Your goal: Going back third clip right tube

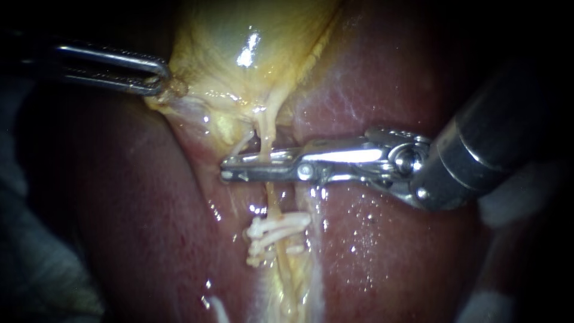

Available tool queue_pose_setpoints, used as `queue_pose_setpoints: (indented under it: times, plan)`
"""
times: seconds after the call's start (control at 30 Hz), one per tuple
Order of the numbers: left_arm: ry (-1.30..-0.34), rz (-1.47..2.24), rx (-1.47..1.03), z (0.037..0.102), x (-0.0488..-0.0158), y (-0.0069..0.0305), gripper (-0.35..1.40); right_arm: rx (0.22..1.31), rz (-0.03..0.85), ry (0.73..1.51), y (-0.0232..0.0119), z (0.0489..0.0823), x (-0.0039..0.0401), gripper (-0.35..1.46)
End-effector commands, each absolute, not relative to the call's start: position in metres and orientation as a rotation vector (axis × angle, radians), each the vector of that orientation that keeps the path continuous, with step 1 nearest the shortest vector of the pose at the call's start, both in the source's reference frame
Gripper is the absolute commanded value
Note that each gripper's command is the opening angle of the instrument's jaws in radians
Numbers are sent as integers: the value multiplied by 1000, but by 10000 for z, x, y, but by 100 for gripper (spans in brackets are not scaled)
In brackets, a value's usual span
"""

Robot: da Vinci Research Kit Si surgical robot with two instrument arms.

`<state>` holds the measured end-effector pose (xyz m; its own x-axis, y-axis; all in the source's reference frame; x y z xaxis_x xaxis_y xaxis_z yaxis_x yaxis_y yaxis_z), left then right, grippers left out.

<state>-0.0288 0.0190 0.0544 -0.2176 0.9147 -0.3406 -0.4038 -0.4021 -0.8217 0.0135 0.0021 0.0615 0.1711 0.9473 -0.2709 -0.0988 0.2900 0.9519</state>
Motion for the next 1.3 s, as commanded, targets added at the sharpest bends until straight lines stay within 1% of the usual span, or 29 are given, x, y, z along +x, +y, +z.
queue_pose_setpoints:
  times: [0.03, 0.07, 0.13, 0.2, 0.27, 0.4, 0.5, 0.63, 0.7, 0.8, 0.87, 0.93, 1.1, 1.2, 1.3]
  plan:
    - [-737, 1776, -1052, 544, -289, 190, -35, 979, 947, 1130, 20, 618, 137, -24]
    - [-737, 1776, -1052, 544, -289, 190, -35, 980, 950, 1128, 18, 621, 138, -6]
    - [-737, 1776, -1052, 544, -289, 190, -35, 950, 913, 1144, 14, 628, 140, 16]
    - [-737, 1776, -1052, 544, -289, 190, -35, 929, 888, 1154, 9, 639, 143, 32]
    - [-737, 1776, -1052, 544, -289, 190, -35, 908, 864, 1163, 4, 651, 144, 39]
    - [-737, 1776, -1052, 545, -288, 190, -35, 867, 834, 1178, 0, 670, 140, 44]
    - [-737, 1776, -1052, 545, -288, 190, -35, 838, 832, 1186, 1, 676, 132, 44]
    - [-737, 1776, -1052, 545, -288, 190, -35, 811, 813, 1196, 2, 676, 121, 44]
    - [-737, 1776, -1052, 545, -288, 190, -35, 799, 790, 1204, 0, 675, 116, 45]
    - [-738, 1776, -1052, 544, -287, 189, -35, 757, 727, 1225, -2, 672, 103, 45]
    - [-738, 1776, -1052, 544, -287, 189, -35, 748, 710, 1231, -3, 669, 93, 45]
    - [-738, 1776, -1052, 544, -287, 190, -35, 717, 663, 1246, -3, 666, 86, 45]
    - [-739, 1777, -1052, 544, -286, 190, -35, 583, 464, 1308, -5, 647, 60, 48]
    - [-739, 1776, -1052, 544, -286, 190, -35, 540, 399, 1308, -4, 629, 43, 48]
    - [-739, 1776, -1052, 544, -286, 190, -35, 510, 325, 1279, -1, 611, 29, 48]
